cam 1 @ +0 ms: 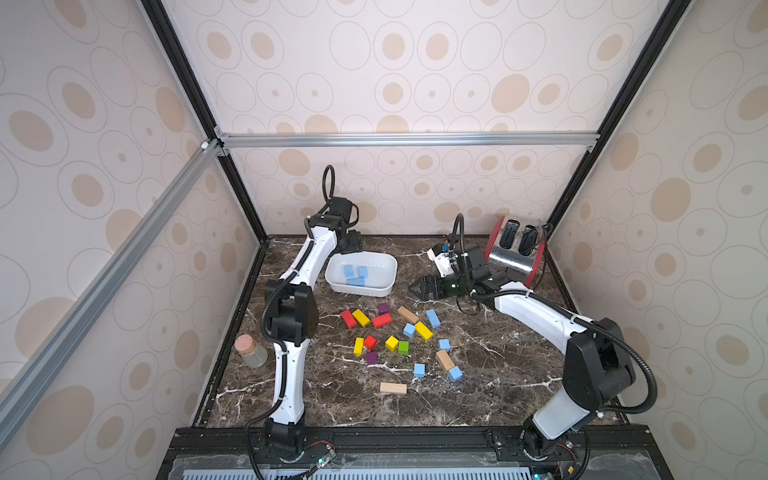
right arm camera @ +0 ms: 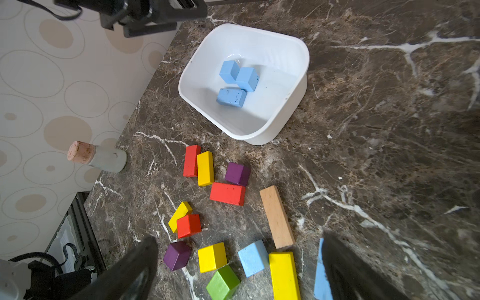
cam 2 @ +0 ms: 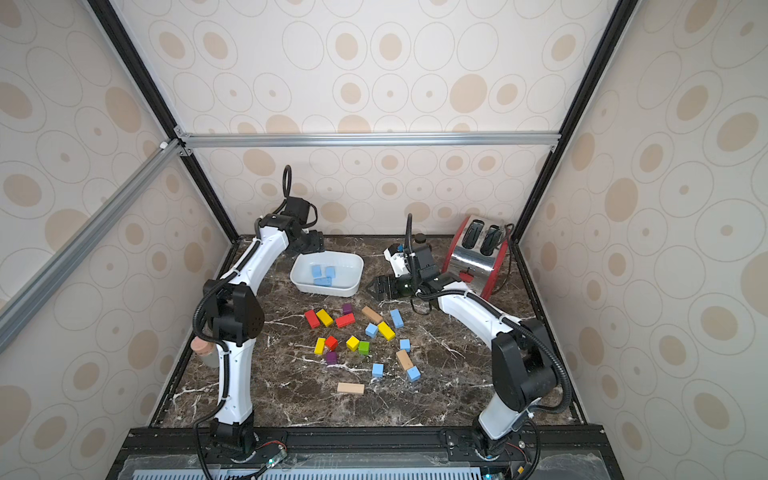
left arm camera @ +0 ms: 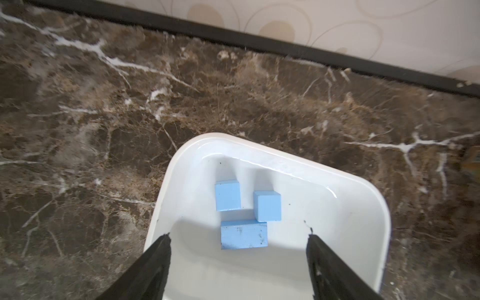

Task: Pick out the blue building blocks
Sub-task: Pick up the building block from the center of the board.

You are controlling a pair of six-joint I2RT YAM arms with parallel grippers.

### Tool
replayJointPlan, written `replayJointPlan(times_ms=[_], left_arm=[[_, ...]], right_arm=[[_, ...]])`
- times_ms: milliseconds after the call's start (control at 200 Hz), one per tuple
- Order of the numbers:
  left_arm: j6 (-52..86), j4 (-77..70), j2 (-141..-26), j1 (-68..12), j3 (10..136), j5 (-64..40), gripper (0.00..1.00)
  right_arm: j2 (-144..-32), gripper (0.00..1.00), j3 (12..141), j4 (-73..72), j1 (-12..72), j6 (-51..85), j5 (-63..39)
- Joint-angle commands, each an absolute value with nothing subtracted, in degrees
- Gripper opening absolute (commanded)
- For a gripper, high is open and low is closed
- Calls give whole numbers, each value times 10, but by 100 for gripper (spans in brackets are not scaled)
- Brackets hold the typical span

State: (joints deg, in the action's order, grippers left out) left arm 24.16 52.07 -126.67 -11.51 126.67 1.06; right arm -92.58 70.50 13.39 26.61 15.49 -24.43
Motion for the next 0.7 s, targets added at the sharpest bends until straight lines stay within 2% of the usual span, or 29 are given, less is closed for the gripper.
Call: replayJointPlan(times_ms=[0, 361, 696], left_arm=[[216, 541, -1214, -112, 1244, 4, 83], [171, 545, -1072, -127, 1127, -19, 99], [108, 523, -953, -159, 1014, -23, 99]], right_arm=[[-889, 100, 712, 172, 263, 137, -228], [-808, 100, 714, 300, 270, 98, -187], [-748, 100, 708, 434, 297, 88, -121]])
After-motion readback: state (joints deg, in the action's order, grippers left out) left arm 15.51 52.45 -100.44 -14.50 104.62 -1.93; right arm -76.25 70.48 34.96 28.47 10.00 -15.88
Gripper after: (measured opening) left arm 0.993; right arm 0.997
